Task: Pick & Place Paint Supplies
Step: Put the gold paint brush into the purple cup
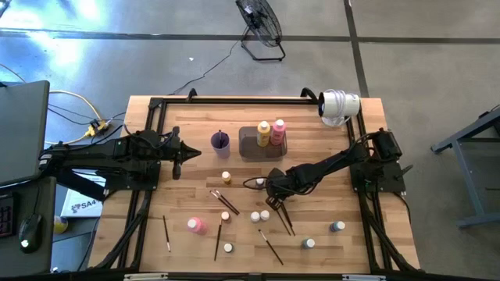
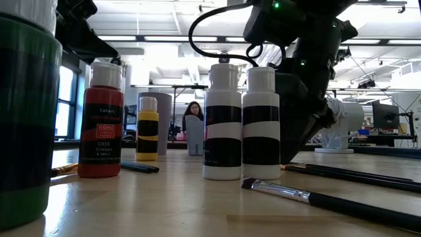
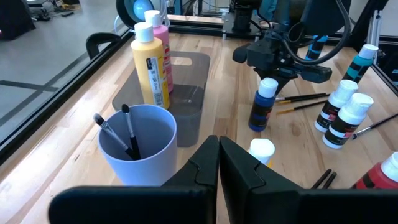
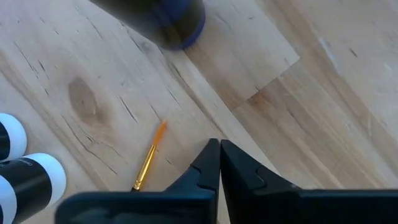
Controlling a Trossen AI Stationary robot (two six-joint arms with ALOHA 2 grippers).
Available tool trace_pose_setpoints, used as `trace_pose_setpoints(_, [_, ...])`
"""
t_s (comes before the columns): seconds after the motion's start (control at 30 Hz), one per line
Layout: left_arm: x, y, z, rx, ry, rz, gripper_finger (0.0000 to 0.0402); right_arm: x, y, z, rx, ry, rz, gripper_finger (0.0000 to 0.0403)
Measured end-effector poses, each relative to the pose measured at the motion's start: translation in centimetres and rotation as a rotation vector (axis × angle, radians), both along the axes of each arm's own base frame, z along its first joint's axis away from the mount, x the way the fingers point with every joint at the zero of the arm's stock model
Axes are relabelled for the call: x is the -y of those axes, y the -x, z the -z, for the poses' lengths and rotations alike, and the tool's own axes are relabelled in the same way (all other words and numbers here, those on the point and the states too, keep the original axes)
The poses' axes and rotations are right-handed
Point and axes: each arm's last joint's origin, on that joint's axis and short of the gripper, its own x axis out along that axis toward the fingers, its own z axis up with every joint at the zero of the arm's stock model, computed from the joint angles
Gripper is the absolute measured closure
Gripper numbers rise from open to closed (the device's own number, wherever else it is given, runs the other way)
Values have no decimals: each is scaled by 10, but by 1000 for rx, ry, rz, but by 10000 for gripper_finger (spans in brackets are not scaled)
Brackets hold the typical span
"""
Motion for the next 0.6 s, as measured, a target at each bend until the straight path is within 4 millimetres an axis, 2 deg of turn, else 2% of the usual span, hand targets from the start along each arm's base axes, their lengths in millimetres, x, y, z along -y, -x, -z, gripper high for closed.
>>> trace_pose_setpoints(0.23, [0,0,0,0,0,0,394,2,6,-12,1,-7,-32,400])
trace_pose_setpoints(0.4, [0,0,0,-1,0,0,394,8,14,-31,12,43,-8,400])
trace_pose_setpoints(0.6, [0,0,0,-2,0,0,394,12,17,-40,23,83,2,400])
